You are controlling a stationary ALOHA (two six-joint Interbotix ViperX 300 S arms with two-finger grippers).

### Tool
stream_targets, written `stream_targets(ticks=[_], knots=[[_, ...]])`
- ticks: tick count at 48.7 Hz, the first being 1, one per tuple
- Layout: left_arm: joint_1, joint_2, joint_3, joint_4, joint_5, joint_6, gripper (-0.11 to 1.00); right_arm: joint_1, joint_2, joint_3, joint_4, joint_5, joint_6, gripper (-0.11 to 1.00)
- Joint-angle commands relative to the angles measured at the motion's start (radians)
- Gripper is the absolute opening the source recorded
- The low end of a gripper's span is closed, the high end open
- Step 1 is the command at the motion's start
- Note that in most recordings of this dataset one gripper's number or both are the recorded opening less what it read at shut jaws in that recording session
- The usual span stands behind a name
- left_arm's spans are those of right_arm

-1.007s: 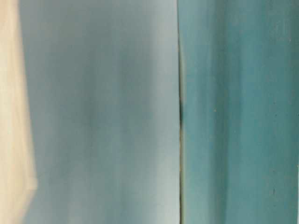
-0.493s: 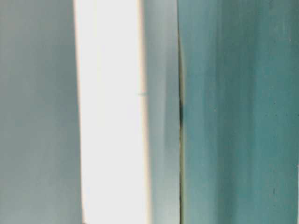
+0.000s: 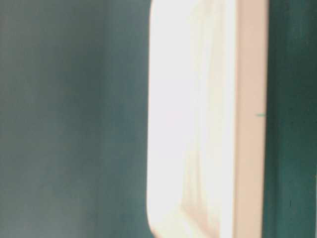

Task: Lift the white case with both hands.

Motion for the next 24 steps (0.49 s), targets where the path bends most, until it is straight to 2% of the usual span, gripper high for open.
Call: stream_targets(ticks=[1, 24], knots=[[0.002, 0.038, 0.006, 0.003, -0.003, -0.002, 0.06, 0.003, 0.044, 0.003, -0.002, -0.018, -0.002, 0.10], [0.003, 0.186, 0.049, 0.008, -0.048, 0.002, 0.06, 0.014, 0.206, 0.028, -0.002, -0.091, -0.002, 0.10]])
